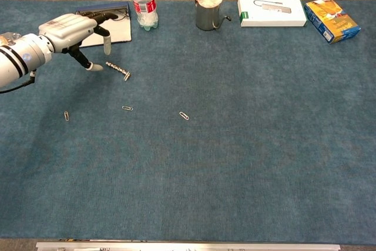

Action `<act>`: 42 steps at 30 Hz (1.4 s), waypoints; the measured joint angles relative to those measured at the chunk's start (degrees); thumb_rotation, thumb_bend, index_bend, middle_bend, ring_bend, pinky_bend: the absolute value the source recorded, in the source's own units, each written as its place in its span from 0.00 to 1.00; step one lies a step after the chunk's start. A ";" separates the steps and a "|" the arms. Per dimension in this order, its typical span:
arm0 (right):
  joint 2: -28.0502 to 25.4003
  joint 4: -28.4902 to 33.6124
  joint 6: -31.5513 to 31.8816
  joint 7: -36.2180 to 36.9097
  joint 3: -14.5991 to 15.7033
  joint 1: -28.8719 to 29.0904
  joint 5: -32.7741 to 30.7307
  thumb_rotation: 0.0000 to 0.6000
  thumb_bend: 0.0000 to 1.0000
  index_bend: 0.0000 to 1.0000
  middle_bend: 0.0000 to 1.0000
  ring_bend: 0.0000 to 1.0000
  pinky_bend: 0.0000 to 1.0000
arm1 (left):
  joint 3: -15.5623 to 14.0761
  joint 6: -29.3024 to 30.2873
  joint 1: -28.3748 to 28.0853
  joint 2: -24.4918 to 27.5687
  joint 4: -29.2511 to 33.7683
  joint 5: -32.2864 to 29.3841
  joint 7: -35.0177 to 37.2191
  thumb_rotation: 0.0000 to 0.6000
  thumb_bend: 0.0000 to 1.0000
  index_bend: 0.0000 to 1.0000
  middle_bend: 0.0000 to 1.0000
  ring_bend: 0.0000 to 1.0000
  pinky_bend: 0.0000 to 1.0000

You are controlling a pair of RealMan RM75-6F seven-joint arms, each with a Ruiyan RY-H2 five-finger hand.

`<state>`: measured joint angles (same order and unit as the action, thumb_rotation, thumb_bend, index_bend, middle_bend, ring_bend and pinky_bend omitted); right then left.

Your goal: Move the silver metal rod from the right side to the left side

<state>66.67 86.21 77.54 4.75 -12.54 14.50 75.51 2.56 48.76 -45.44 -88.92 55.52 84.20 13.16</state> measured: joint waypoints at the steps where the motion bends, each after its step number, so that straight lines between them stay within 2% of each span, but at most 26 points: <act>1: 0.04 0.00 -0.04 -0.03 -0.04 0.06 -0.02 1.00 0.00 0.09 0.01 0.00 0.00 | -0.13 -0.08 -0.19 -0.43 -0.82 0.28 0.28 1.00 0.16 0.49 0.00 0.00 0.00; 13: 0.51 -0.55 -0.77 -0.08 0.01 0.20 -0.72 1.00 0.00 0.09 0.01 0.00 0.00 | -2.12 -3.72 -3.03 -3.77 -6.53 2.82 -0.35 1.00 0.17 0.47 0.00 0.00 0.00; 24: 1.32 -1.79 -1.88 0.34 0.15 0.59 -1.18 1.00 0.00 0.09 0.01 0.00 0.00 | -1.90 -5.54 -4.77 -5.17 -8.16 2.62 -0.60 1.00 0.32 0.45 0.00 0.00 0.00; 42: 2.11 -2.09 -2.46 0.21 0.36 0.95 -1.17 1.00 0.00 0.09 0.01 0.00 0.00 | -2.53 -8.08 -4.96 -5.71 -10.29 1.50 -2.01 1.00 0.33 0.44 0.00 0.00 0.00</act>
<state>68.78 84.12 75.08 4.95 -12.18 15.45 74.34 0.03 40.68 -50.40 -94.63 45.23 85.70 11.15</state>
